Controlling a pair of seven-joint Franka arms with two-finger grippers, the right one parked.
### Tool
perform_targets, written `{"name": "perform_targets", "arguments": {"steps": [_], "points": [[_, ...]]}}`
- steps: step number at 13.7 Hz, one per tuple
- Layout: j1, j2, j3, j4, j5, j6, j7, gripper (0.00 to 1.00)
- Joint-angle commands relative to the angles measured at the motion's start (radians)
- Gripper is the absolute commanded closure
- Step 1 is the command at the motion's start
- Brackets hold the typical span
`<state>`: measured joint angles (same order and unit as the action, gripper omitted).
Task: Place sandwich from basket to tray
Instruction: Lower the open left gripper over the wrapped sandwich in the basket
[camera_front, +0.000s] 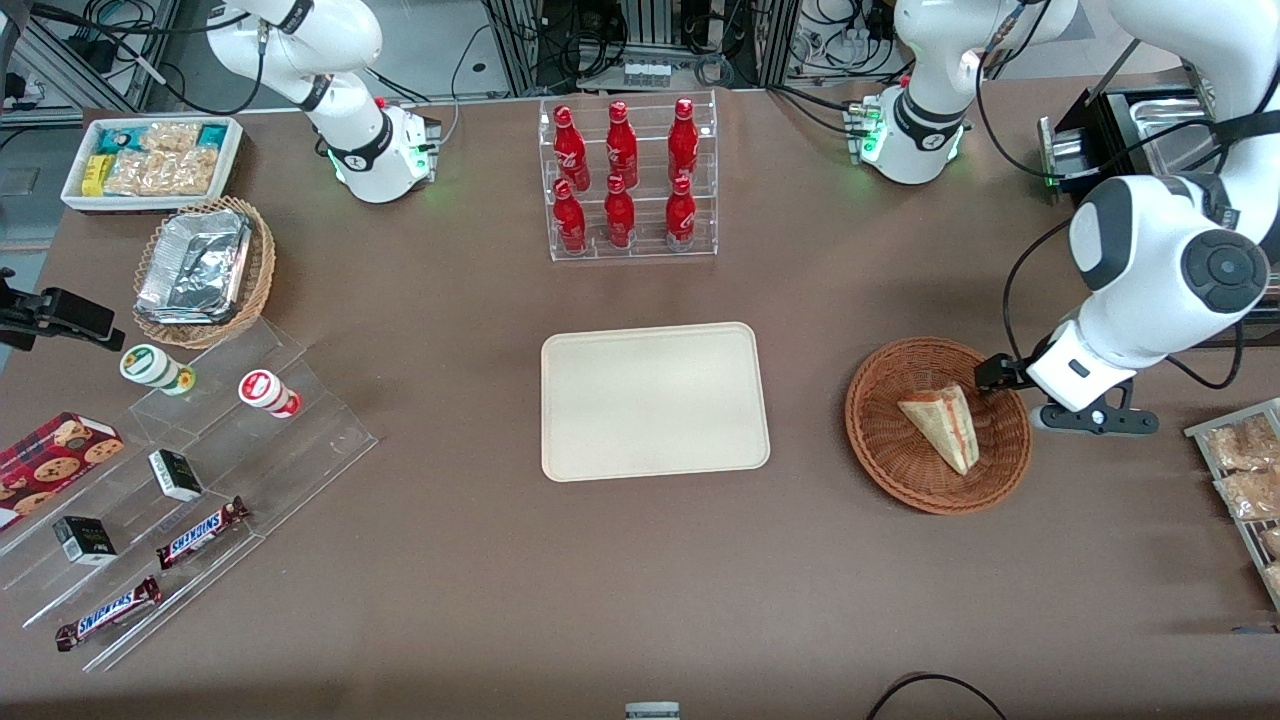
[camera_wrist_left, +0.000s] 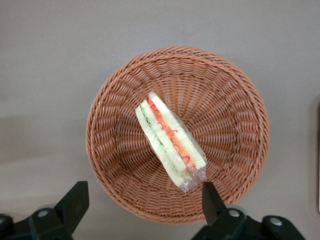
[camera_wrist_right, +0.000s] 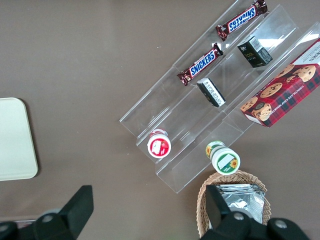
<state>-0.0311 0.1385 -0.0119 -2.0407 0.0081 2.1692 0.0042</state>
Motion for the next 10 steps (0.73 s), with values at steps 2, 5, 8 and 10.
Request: {"name": "perform_targets", "arguments": {"steps": [2, 5, 8, 10], "points": [[-0.013, -0.022, 0.006, -0.075, -0.004, 0.063, -0.209, 0.00], [-0.056, -0.016, 0.006, -0.108, -0.004, 0.130, -0.499, 0.00], [-0.072, 0.006, 0.006, -0.113, -0.004, 0.173, -0.673, 0.00], [-0.075, 0.013, 0.006, -0.128, -0.002, 0.216, -0.783, 0.00]]}}
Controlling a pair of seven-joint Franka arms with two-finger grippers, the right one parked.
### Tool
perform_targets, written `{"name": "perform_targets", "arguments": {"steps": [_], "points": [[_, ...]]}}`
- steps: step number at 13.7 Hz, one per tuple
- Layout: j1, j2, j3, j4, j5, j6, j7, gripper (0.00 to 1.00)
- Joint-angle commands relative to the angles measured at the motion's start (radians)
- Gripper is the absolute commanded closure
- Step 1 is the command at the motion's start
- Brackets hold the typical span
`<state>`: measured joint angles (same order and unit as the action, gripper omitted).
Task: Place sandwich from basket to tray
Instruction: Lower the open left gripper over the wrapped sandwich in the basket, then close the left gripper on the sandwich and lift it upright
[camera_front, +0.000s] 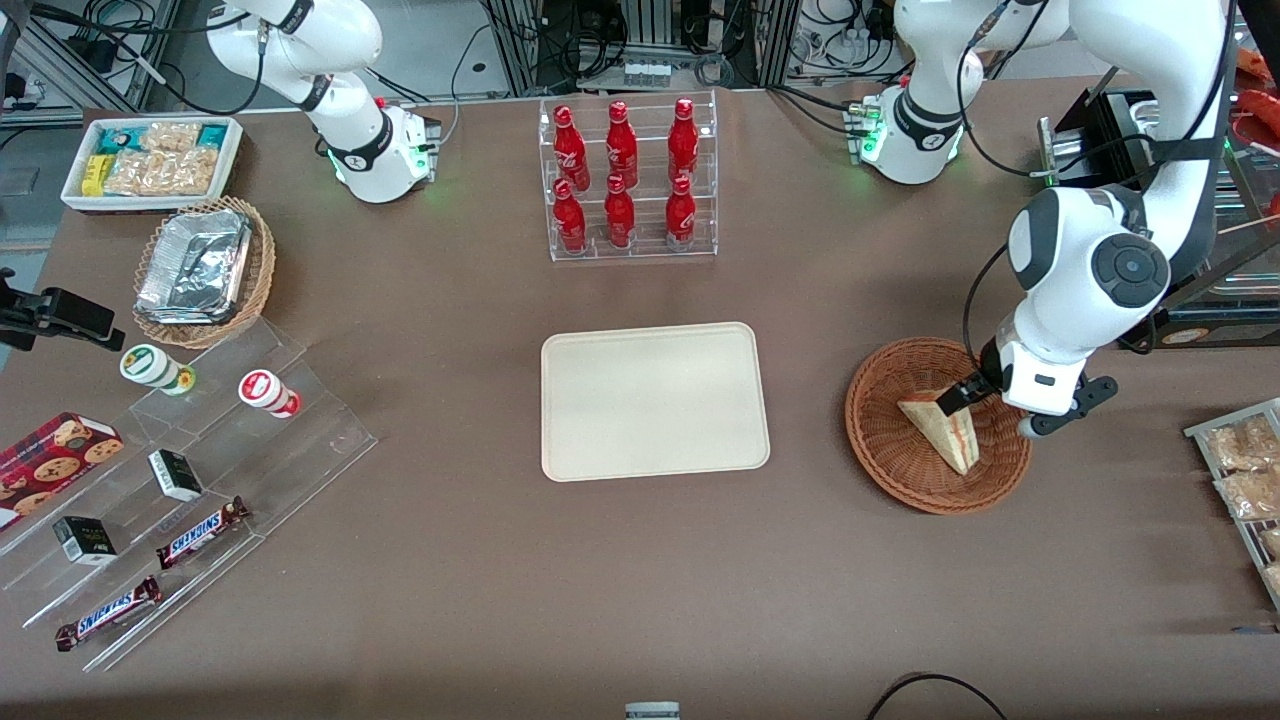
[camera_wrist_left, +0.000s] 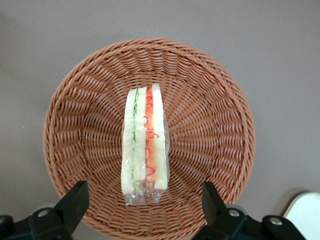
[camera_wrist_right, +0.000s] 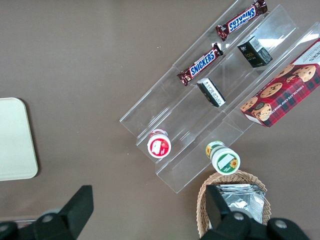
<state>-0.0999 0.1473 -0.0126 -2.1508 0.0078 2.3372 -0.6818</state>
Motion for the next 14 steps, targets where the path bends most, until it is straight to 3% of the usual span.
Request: {"name": "perform_targets", "arguments": {"steps": [1, 13, 14], "points": [[-0.007, 0.005, 0.007, -0.027, -0.003, 0.054, -0.116, 0.00], [-0.009, 0.127, 0.007, -0.044, -0.003, 0.137, -0.148, 0.00], [-0.009, 0.133, 0.007, -0.044, -0.003, 0.139, -0.147, 0.05]]}}
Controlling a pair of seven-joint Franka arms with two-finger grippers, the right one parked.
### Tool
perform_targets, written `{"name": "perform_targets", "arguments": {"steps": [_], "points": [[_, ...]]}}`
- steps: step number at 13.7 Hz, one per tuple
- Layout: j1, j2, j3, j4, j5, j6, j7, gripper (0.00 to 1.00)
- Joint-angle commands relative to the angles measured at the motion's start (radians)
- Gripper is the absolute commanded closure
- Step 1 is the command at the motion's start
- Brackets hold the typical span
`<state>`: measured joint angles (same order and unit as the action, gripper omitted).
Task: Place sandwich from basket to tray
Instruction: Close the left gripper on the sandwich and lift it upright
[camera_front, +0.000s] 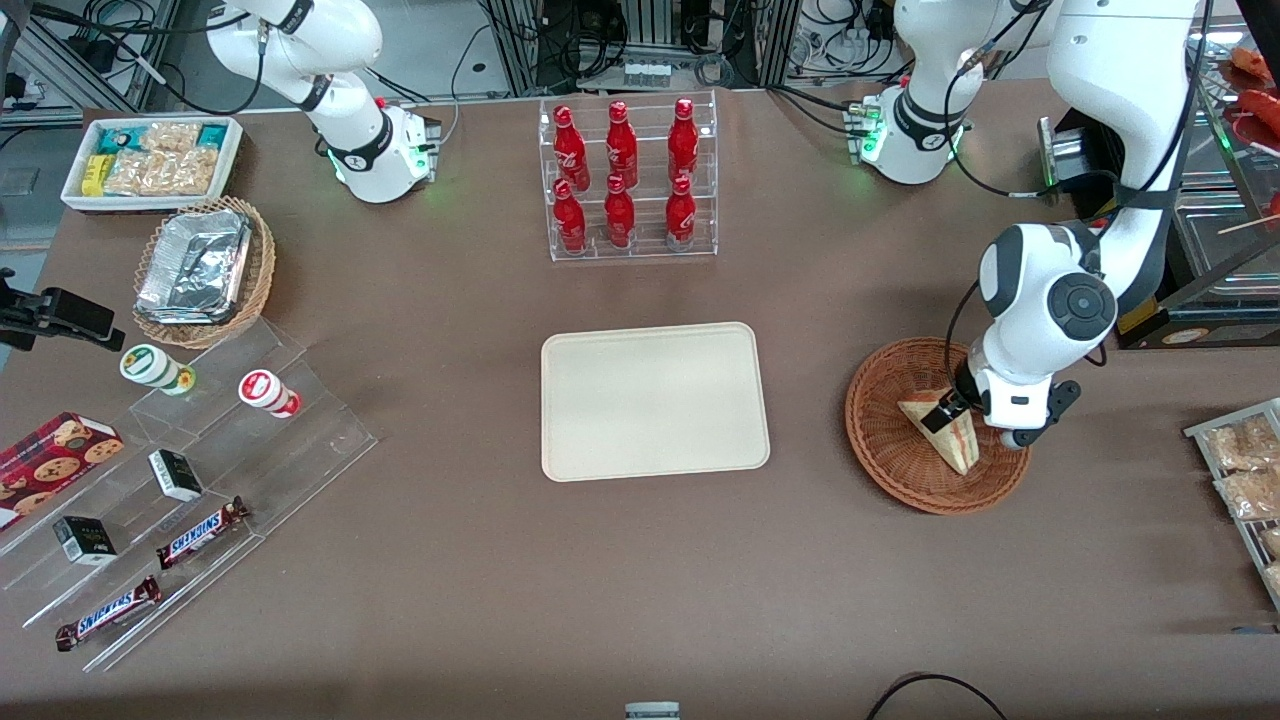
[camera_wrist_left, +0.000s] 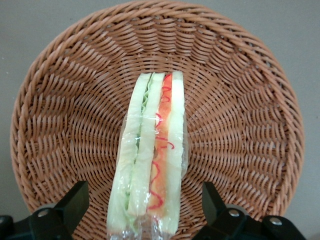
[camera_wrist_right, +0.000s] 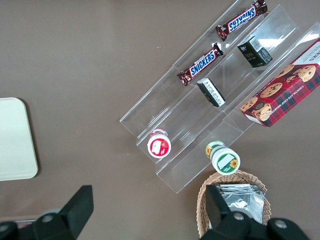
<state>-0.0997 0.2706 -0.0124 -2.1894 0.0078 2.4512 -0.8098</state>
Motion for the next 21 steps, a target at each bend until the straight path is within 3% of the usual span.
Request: {"name": "perform_targets", "arguments": {"steps": [1, 2, 3, 8, 13, 21], "points": [[-0.009, 0.009, 0.006, -0.006, -0.003, 0.023, -0.019, 0.44], [-0.009, 0.007, 0.006, -0.006, -0.003, 0.020, -0.019, 0.89], [-0.009, 0.006, 0.006, -0.007, -0.002, 0.016, -0.012, 1.00], [-0.041, -0.043, 0.005, 0.022, 0.006, -0.088, 0.038, 1.00], [-0.069, -0.036, -0.030, 0.233, 0.004, -0.345, 0.164, 1.00], [-0.322, 0.163, -0.047, 0.460, -0.012, -0.365, 0.153, 1.00]]}}
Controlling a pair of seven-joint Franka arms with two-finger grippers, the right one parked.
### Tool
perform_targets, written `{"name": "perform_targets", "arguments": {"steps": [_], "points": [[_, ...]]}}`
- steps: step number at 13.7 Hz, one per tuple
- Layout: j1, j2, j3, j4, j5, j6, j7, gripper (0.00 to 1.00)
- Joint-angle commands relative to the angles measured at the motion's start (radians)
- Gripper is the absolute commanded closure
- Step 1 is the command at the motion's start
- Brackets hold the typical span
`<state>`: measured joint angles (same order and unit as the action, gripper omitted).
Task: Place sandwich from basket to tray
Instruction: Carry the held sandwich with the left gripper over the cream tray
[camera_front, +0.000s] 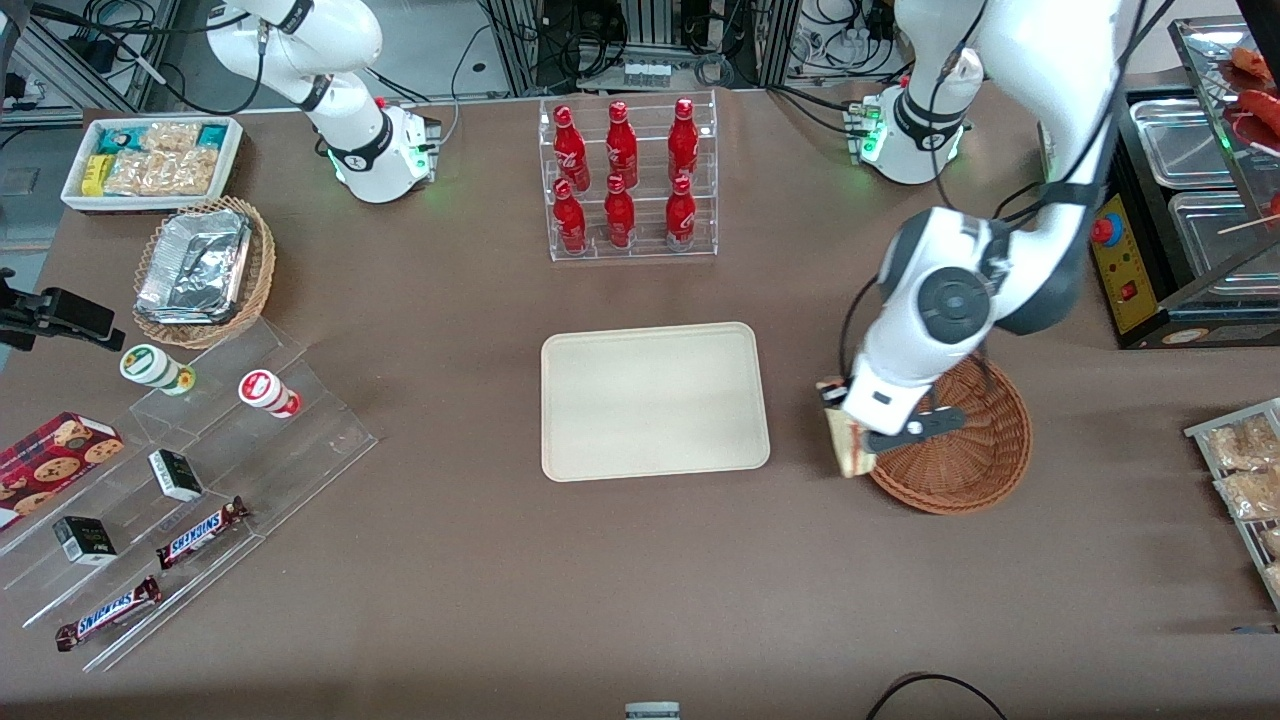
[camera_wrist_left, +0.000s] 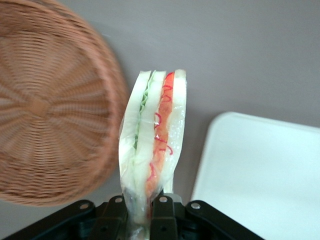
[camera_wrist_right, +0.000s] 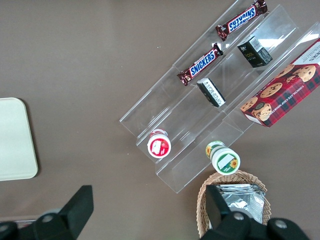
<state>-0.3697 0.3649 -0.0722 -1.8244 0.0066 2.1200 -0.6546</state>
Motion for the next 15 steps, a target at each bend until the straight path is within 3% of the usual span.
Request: {"name": "perform_targets", "arguments": {"steps": [1, 9, 15], "points": [[-0.073, 0.097, 0.011, 0.121, -0.011, -0.034, -0.019, 1.00], [-0.317, 0.373, 0.012, 0.443, -0.013, -0.031, -0.302, 1.00], [-0.373, 0.428, 0.012, 0.493, -0.013, -0.031, -0.355, 1.00]]}}
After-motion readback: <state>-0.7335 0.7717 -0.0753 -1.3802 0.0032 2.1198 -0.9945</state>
